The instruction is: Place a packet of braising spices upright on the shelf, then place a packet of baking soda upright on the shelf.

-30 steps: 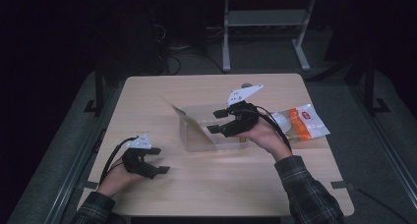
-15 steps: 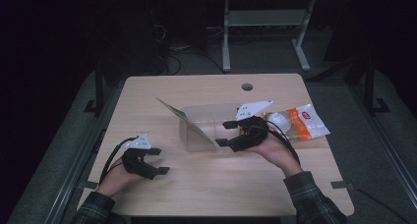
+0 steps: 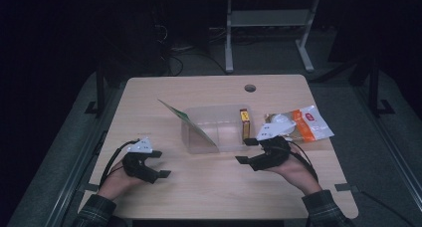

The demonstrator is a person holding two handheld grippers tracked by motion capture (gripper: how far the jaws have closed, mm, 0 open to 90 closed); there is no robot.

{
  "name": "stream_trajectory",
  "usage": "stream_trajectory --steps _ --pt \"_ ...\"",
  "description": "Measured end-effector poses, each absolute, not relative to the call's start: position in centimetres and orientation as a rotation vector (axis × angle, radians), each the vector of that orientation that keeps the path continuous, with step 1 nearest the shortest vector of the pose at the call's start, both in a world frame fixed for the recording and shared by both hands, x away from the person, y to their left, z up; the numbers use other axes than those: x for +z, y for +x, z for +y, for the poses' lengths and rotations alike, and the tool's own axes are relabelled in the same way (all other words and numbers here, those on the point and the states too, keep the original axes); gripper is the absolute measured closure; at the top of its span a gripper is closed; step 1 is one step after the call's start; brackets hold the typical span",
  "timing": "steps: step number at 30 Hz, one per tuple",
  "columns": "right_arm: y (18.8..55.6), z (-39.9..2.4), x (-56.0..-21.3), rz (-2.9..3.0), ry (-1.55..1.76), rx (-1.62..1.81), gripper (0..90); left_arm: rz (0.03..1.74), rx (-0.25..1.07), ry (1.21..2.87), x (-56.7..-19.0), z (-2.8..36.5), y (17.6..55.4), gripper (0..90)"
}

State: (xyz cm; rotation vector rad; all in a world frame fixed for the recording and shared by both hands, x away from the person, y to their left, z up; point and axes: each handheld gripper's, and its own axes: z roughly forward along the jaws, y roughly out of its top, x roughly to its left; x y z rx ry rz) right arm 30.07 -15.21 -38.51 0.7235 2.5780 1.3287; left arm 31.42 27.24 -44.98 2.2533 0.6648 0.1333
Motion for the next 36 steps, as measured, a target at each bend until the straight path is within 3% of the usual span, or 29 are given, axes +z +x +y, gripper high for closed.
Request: stream_trajectory --steps 7,14,17,21,26,36 --pt "29.4 -18.9 -40.4 2.551 0.866 1.272 32.7 0.681 0.141 2.249 -45.1 27.8 30.7 14.2" --pt "31.4 -22.7 -41.8 2.447 1.084 1.172 36.8 0.696 0.156 2.244 -45.1 28.4 30.3 14.7" --pt "32.7 -23.5 -42.1 2.4 1.154 1.125 46.1 0.702 0.159 2.244 -45.2 28.4 30.4 14.8" --pt "34.7 -24.0 -42.4 2.327 1.25 1.03 73.2 0.696 0.159 2.255 -45.2 28.2 30.4 15.1" --pt "36.9 -24.1 -42.4 2.28 1.294 0.995 88.5 0.69 0.154 2.266 -45.3 28.1 30.6 15.2" --pt "40.6 -24.2 -44.5 2.275 1.332 0.908 89.8 0.687 0.146 2.27 -45.5 27.9 30.6 15.5"
